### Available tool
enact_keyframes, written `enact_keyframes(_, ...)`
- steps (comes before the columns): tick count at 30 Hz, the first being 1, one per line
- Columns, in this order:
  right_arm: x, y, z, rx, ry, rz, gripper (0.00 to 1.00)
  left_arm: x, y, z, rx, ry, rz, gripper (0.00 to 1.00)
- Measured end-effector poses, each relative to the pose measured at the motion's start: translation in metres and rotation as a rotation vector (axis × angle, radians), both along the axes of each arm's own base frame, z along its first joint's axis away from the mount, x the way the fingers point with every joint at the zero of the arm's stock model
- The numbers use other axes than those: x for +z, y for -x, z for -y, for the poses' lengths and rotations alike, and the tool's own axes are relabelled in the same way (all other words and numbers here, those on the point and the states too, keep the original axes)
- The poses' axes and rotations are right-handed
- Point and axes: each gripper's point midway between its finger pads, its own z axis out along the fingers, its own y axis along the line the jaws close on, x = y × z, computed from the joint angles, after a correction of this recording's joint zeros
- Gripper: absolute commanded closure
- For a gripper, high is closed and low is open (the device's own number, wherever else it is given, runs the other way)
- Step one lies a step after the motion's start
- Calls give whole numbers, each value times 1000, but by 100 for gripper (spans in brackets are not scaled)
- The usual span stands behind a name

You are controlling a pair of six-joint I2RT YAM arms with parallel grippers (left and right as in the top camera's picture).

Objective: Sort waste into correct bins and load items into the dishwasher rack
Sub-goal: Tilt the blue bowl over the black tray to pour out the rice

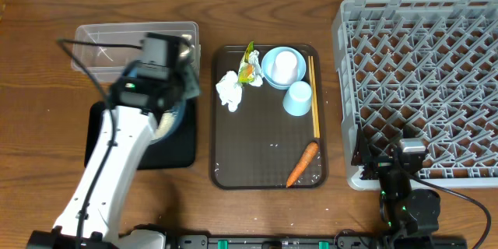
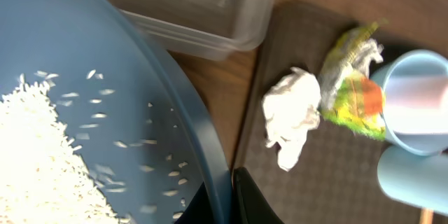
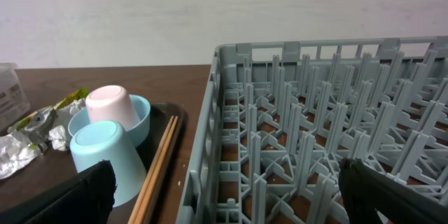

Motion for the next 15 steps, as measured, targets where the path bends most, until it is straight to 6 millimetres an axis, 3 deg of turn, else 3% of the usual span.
enact_keyframes(7,0,0,0,0,0,0,1,5,-4,-29,66,194,0,94)
enact_keyframes(15,0,0,0,0,0,0,1,14,-3,-30,52,365,11,94)
